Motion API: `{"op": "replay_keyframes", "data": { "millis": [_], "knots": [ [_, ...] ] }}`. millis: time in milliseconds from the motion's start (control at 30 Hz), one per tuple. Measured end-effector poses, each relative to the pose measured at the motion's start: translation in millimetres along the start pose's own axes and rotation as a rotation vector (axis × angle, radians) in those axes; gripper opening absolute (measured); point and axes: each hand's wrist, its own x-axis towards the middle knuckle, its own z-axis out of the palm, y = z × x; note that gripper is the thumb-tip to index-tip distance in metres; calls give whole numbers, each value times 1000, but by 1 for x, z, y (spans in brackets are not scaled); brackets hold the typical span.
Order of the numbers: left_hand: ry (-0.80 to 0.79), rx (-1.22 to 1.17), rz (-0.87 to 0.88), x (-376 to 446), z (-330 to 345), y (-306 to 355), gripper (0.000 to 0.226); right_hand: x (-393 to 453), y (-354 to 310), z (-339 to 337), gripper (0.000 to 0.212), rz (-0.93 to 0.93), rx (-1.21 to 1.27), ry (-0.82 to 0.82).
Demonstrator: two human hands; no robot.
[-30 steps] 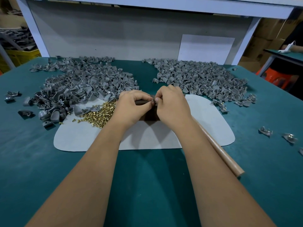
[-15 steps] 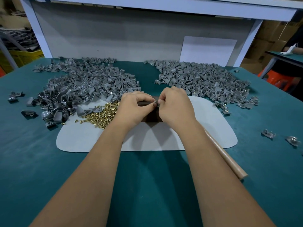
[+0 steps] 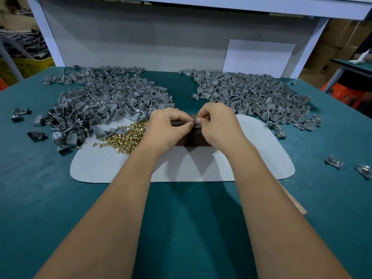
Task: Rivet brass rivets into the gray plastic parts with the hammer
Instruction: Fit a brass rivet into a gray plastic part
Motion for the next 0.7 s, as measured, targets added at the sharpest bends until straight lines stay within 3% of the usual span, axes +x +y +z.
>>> {"op": "replay_keyframes", "data": {
  "millis": [533, 700],
  "knots": [
    [-14, -24, -21, 1, 0, -1, 15, 11, -1, -12, 10, -94, -116, -133],
    [-25, -26, -21, 0, -1, -1, 9, 10, -11, -10, 7, -198, -398, -82]
  ]
}}
